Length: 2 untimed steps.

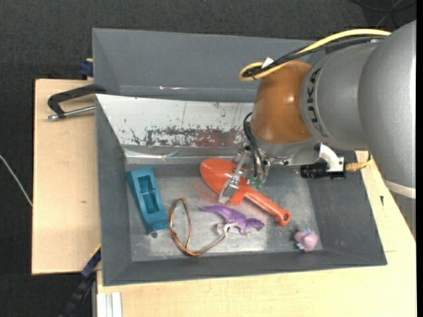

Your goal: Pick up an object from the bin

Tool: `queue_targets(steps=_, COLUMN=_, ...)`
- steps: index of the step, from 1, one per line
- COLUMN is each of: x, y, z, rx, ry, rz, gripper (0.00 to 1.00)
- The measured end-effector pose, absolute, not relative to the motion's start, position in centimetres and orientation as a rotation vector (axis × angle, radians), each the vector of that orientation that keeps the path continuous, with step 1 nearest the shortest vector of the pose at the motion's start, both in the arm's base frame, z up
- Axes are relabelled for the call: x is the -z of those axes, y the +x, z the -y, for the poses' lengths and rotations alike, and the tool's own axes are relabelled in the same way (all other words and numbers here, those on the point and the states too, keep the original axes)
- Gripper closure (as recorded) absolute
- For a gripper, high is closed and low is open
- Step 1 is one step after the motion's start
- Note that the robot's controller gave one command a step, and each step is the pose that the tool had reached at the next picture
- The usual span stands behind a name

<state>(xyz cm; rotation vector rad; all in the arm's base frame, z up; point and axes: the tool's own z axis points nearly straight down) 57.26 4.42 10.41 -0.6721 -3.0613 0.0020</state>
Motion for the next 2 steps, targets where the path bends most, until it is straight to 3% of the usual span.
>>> queue_targets(steps=2, x=-14.1, y=57.6, z=-4.4, rx=0.006, ry=-0.675, rz=3.077, gripper=1.00)
